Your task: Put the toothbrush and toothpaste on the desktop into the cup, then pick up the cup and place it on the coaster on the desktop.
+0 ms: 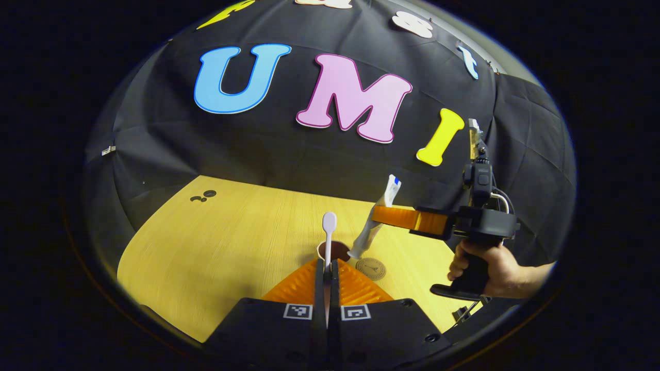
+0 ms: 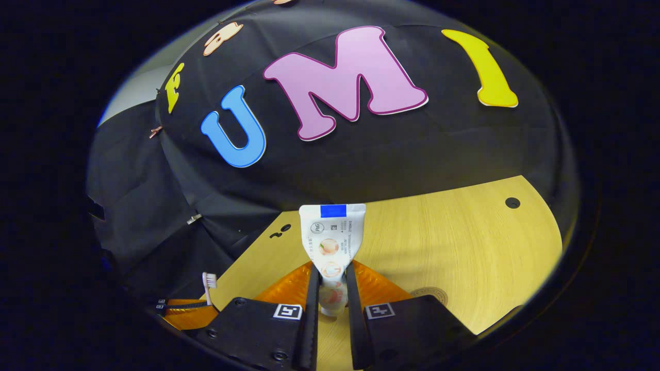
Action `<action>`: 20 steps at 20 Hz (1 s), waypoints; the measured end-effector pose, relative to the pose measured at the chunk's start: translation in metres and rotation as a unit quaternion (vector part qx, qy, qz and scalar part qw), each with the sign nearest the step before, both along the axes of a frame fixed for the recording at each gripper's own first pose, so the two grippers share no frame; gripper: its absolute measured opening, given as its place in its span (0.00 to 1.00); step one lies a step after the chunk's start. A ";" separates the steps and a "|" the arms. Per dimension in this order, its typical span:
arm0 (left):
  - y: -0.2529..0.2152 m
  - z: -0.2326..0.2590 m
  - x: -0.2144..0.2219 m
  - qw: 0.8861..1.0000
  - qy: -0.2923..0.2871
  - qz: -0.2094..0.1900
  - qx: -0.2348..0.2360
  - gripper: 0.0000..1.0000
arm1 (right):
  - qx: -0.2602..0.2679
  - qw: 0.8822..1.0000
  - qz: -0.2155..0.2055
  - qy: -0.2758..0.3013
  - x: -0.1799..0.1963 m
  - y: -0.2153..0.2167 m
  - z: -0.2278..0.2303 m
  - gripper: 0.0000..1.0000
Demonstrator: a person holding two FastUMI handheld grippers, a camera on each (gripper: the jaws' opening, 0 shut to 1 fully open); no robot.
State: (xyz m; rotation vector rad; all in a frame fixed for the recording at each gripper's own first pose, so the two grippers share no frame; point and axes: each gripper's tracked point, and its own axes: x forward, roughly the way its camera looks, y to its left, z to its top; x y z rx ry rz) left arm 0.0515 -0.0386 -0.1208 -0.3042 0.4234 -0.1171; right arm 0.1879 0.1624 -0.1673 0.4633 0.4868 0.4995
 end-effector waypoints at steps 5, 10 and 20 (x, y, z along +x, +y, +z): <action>0.004 0.008 0.020 1.000 -0.015 0.020 -0.007 0.06 | -0.016 1.000 0.016 0.010 0.021 0.016 -0.032 0.29; 0.003 0.027 0.060 0.997 -0.047 0.040 -0.034 0.06 | -0.044 0.998 0.047 0.017 0.025 0.030 -0.064 0.29; 0.001 0.029 0.141 0.988 -0.108 0.093 -0.059 0.06 | -0.067 0.992 0.097 0.054 0.012 0.037 -0.106 0.30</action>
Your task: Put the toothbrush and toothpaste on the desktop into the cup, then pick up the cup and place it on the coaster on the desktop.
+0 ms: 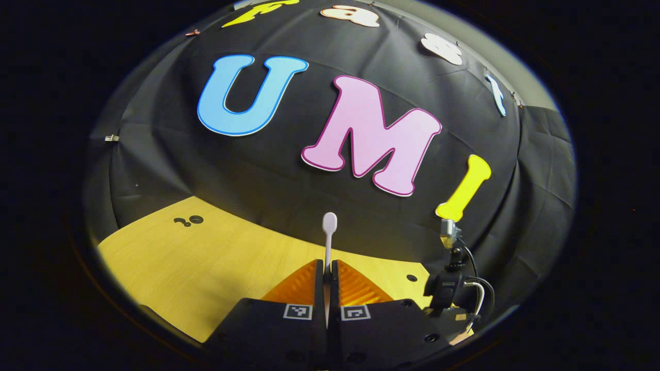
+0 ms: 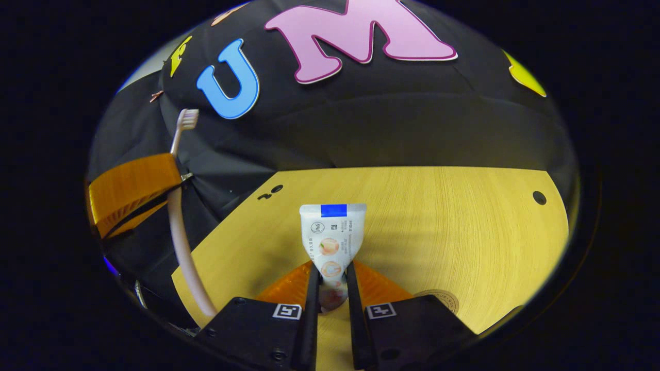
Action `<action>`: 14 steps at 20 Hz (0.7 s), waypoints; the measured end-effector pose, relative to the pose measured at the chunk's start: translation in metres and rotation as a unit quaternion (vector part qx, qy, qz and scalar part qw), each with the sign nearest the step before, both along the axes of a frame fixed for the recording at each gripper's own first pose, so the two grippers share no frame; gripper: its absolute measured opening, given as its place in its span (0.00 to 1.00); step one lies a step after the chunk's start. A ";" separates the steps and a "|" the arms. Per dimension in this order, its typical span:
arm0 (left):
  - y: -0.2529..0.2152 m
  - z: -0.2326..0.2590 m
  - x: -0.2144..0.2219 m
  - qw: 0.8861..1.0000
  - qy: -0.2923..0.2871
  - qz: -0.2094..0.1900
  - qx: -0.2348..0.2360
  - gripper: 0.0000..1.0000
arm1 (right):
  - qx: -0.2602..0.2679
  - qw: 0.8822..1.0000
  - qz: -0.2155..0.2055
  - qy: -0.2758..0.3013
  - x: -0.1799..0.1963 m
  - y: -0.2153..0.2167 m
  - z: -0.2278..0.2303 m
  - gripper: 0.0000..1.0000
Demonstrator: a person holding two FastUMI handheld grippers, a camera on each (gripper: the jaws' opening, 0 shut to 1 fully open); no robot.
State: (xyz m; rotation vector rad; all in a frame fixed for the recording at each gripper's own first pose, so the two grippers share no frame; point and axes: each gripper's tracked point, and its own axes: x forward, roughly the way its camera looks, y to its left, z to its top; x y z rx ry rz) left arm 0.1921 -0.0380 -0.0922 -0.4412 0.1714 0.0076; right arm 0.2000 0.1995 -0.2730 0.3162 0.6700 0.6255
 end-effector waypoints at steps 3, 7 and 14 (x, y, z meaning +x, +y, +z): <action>0.007 -0.016 0.020 0.999 -0.002 0.029 -0.021 0.06 | -0.002 1.000 0.016 0.006 -0.010 0.002 -0.003 0.27; 0.012 -0.043 0.034 0.998 0.013 0.057 -0.017 0.06 | 0.018 1.000 0.021 0.013 -0.016 0.001 0.007 0.44; 0.001 -0.067 0.051 0.998 0.025 0.064 0.009 0.06 | 0.035 0.999 0.030 0.022 -0.053 -0.041 0.016 0.34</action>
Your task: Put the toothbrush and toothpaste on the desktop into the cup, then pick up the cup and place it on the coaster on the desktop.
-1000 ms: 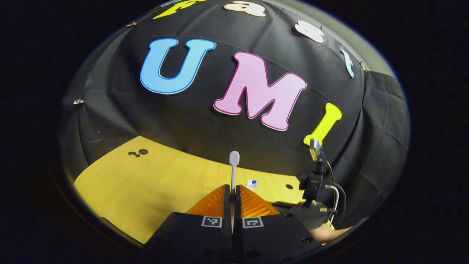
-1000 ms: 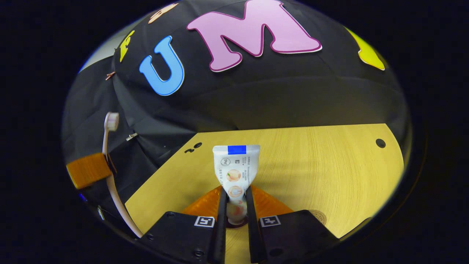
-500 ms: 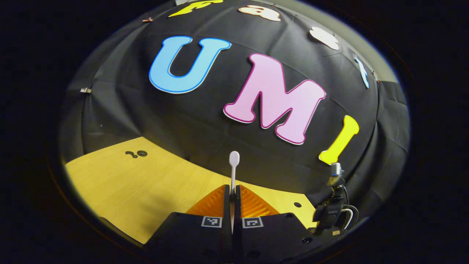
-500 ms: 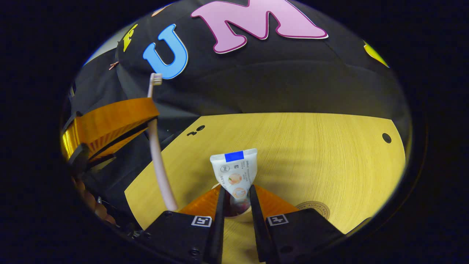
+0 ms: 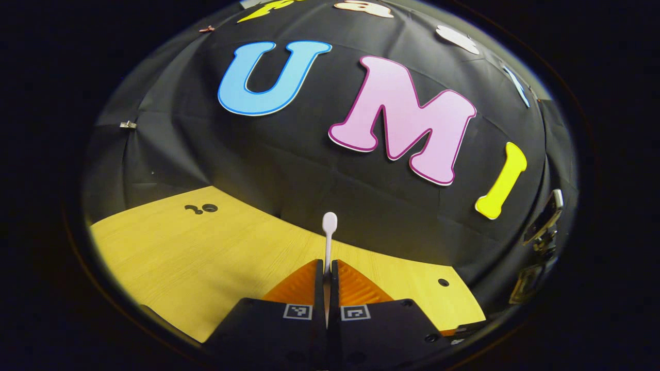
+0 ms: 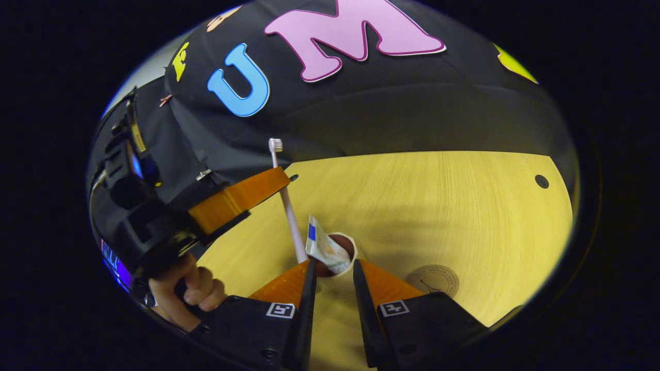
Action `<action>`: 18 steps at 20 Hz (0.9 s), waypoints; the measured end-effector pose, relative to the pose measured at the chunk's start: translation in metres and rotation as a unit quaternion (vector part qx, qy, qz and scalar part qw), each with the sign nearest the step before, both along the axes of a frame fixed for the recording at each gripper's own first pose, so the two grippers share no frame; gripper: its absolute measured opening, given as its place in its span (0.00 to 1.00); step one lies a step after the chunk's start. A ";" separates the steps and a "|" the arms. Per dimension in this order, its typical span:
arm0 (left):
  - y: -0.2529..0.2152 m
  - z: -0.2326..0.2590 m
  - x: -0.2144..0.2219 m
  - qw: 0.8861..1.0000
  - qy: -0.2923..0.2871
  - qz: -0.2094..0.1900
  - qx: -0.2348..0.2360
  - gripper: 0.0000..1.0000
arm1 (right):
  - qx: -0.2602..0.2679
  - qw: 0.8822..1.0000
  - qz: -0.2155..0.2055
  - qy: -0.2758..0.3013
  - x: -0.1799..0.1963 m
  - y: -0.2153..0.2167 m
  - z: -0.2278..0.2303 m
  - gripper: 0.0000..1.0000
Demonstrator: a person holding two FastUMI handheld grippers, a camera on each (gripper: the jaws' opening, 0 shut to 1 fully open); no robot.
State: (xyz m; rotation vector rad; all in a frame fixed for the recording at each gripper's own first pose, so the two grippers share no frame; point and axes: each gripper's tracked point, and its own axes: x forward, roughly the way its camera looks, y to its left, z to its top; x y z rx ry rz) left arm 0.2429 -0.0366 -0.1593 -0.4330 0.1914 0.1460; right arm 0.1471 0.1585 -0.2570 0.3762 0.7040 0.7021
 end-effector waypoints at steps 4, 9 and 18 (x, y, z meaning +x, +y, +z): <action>-0.006 -0.007 0.007 1.000 -0.001 -0.004 0.014 0.06 | 0.000 1.000 -0.001 0.008 -0.025 -0.033 0.000 0.44; -0.011 -0.022 0.009 0.999 0.005 -0.007 0.031 0.06 | -0.022 0.999 -0.013 0.023 -0.052 -0.071 -0.014 0.44; -0.013 -0.048 -0.002 0.999 0.029 -0.011 0.028 0.06 | -0.056 0.997 -0.024 0.036 -0.087 -0.103 -0.033 0.44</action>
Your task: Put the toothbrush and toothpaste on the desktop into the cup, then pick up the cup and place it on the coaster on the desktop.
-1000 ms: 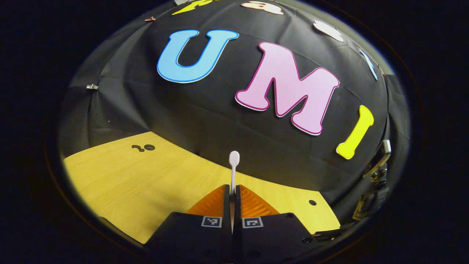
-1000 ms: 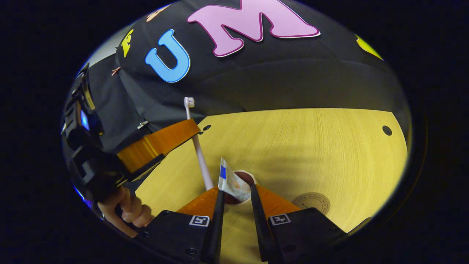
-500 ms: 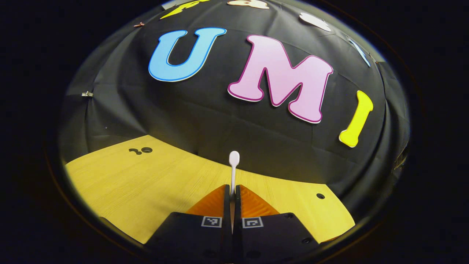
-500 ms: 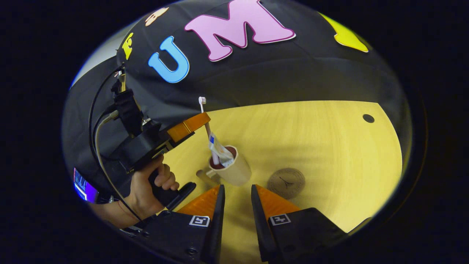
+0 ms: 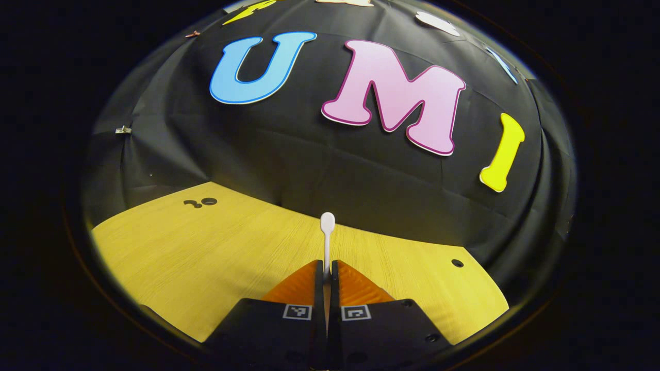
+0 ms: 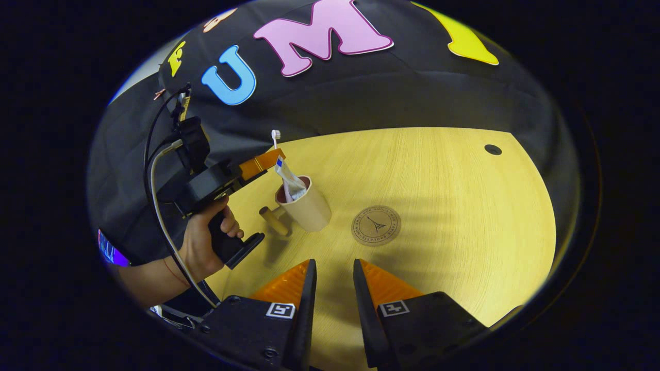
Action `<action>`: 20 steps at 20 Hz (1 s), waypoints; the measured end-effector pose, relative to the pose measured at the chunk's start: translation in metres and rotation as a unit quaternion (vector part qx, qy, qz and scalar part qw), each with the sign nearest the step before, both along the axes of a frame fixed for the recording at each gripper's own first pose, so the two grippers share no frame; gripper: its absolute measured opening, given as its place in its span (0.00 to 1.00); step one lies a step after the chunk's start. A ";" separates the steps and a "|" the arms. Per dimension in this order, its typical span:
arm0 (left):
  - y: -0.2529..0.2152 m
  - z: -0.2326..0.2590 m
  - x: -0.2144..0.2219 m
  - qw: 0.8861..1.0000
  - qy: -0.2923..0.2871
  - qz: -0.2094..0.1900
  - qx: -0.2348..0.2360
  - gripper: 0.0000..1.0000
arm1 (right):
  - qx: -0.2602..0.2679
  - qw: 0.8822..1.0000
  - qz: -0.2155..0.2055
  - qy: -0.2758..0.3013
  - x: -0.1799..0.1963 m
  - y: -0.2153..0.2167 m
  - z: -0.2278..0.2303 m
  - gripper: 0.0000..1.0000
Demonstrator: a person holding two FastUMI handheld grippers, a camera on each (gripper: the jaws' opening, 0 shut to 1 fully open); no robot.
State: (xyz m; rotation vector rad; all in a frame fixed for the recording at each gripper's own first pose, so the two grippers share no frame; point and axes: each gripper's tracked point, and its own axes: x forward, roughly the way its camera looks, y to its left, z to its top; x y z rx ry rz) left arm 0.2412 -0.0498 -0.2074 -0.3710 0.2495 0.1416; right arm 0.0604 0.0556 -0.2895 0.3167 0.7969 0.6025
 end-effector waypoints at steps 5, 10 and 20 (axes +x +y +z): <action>-0.004 -0.010 -0.010 0.999 0.018 -0.023 -0.012 0.11 | 0.001 1.000 -0.014 0.004 -0.003 -0.002 0.002 0.44; -0.016 -0.027 -0.032 0.997 0.049 -0.061 -0.002 0.22 | 0.000 1.000 -0.029 0.002 -0.004 -0.001 0.005 0.44; -0.039 -0.048 -0.096 0.976 0.123 -0.175 0.036 0.68 | 0.000 0.998 -0.062 0.009 -0.021 -0.005 0.010 0.44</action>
